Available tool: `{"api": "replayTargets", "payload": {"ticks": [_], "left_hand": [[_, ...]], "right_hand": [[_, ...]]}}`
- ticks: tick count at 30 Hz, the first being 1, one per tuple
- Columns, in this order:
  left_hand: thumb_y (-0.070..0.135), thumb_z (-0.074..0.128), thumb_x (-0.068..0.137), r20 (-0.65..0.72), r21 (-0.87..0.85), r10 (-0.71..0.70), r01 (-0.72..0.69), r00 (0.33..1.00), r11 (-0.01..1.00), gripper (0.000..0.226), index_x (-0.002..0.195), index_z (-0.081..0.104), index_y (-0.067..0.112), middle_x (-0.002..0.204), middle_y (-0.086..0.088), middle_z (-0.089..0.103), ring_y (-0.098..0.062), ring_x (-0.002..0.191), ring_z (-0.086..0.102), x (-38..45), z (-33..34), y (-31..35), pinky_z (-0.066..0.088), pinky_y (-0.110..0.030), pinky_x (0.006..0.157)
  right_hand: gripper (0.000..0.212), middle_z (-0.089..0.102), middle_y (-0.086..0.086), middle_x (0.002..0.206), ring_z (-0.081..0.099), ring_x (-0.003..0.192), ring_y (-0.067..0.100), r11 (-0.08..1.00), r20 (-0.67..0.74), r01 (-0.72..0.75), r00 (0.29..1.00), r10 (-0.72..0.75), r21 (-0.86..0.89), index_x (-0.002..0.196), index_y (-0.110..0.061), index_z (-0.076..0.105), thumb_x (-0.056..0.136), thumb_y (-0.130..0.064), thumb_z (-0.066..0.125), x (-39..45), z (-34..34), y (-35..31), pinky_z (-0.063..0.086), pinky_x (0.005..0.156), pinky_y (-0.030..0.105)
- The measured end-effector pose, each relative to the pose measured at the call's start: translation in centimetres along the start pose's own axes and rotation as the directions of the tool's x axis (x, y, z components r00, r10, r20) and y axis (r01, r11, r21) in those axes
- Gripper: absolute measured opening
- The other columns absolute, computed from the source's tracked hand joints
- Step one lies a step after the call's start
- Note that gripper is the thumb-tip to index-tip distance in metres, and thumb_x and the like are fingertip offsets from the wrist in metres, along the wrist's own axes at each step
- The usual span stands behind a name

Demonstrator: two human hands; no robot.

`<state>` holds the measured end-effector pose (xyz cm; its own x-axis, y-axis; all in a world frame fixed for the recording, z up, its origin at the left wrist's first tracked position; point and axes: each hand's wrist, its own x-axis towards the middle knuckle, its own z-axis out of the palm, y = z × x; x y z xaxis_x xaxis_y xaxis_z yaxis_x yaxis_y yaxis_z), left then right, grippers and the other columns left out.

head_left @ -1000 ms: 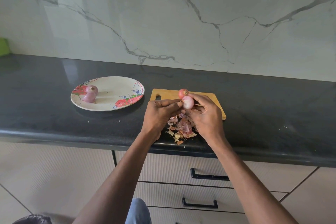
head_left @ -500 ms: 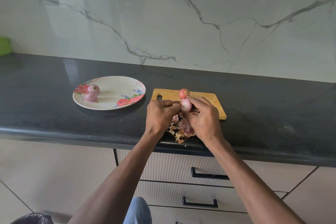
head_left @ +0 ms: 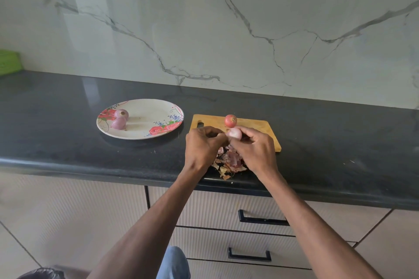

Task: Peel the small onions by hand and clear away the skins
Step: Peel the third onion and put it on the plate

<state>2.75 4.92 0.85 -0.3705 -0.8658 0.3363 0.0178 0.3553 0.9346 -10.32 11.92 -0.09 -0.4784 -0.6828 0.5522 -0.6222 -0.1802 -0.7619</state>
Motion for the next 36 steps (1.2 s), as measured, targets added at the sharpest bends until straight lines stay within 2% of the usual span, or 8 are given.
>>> {"api": "replayTargets", "payload": {"ticks": [4,7,9,13,16,23,32,36], "left_hand": [[-0.002,0.065,0.092,0.146,-0.194,-0.06,0.088,0.987,0.977,0.011,0.089,0.076,0.0,0.081,-0.013,0.077,-0.027,0.077,0.075,0.3,-0.2,0.1,0.062,-0.035,0.076],[-0.009,0.056,0.096,0.205,-0.33,-0.093,0.158,0.974,0.931,0.021,0.108,0.068,0.003,0.085,-0.008,0.077,-0.022,0.077,0.076,0.3,-0.2,0.2,0.06,-0.026,0.071],[-0.007,0.054,0.098,0.192,-0.321,-0.109,0.167,0.975,0.932,0.022,0.111,0.068,0.002,0.084,-0.005,0.078,-0.02,0.074,0.076,0.3,-0.1,0.4,0.059,-0.024,0.069],[0.007,0.063,0.098,0.164,-0.321,-0.108,0.157,0.981,0.934,0.015,0.094,0.076,0.002,0.081,-0.008,0.078,-0.019,0.072,0.075,0.4,0.0,0.3,0.059,-0.024,0.068],[0.004,0.066,0.095,0.183,-0.334,-0.111,0.168,0.977,0.927,0.011,0.097,0.076,-0.001,0.084,-0.011,0.077,-0.022,0.074,0.075,0.6,0.0,0.0,0.062,-0.027,0.073],[-0.003,0.064,0.093,0.186,-0.323,-0.155,0.21,0.97,0.923,0.01,0.094,0.074,-0.004,0.076,-0.008,0.075,-0.014,0.067,0.073,0.9,0.1,0.0,0.058,-0.019,0.065],[-0.002,0.065,0.093,0.17,-0.304,-0.186,0.231,0.968,0.924,0.011,0.087,0.074,-0.002,0.076,-0.012,0.074,-0.019,0.069,0.072,1.2,0.0,-0.4,0.061,-0.024,0.068],[0.001,0.062,0.095,0.243,-0.316,-0.194,0.267,0.95,0.911,0.014,0.092,0.074,0.006,0.081,-0.01,0.075,-0.017,0.073,0.072,1.2,0.1,-0.2,0.06,-0.022,0.065]], "right_hand": [[0.024,0.078,-0.001,0.097,0.073,0.097,0.017,0.935,0.046,-0.184,0.983,0.179,0.302,0.109,-0.015,0.078,0.084,-0.016,0.081,0.1,-0.9,0.0,0.059,0.087,0.031],[0.036,0.078,0.001,0.103,0.073,0.1,0.017,0.884,0.077,-0.222,0.975,0.209,0.412,0.117,-0.017,0.074,0.083,-0.012,0.081,0.2,-1.1,-0.1,0.059,0.083,0.027],[0.044,0.077,-0.001,0.106,0.073,0.1,0.014,0.919,0.058,-0.198,0.98,0.19,0.34,0.121,-0.016,0.072,0.079,-0.011,0.084,0.2,-0.8,0.0,0.06,0.082,0.028],[0.045,0.076,-0.006,0.107,0.072,0.096,0.007,0.962,0.016,-0.171,0.985,0.172,0.214,0.115,-0.018,0.072,0.073,-0.016,0.089,0.4,-0.5,0.5,0.061,0.083,0.031],[0.045,0.075,-0.006,0.109,0.071,0.097,0.007,0.972,0.0,-0.148,0.989,0.15,0.185,0.115,-0.018,0.071,0.074,-0.016,0.089,0.6,-0.4,0.8,0.061,0.085,0.034],[0.047,0.071,-0.001,0.119,0.069,0.105,0.01,0.999,-0.027,0.0,1.0,0.001,0.04,0.122,-0.015,0.068,0.079,-0.017,0.086,0.6,0.1,1.3,0.06,0.088,0.034],[0.044,0.066,0.002,0.118,0.065,0.11,0.011,0.978,-0.034,0.188,0.981,-0.192,-0.087,0.123,-0.011,0.069,0.081,-0.007,0.083,0.4,0.3,1.3,0.057,0.087,0.021],[0.042,0.065,0.005,0.116,0.063,0.105,0.01,0.96,-0.018,0.232,0.971,-0.238,-0.156,0.125,-0.006,0.067,0.085,-0.006,0.08,0.3,0.5,1.3,0.054,0.083,0.013]]}}
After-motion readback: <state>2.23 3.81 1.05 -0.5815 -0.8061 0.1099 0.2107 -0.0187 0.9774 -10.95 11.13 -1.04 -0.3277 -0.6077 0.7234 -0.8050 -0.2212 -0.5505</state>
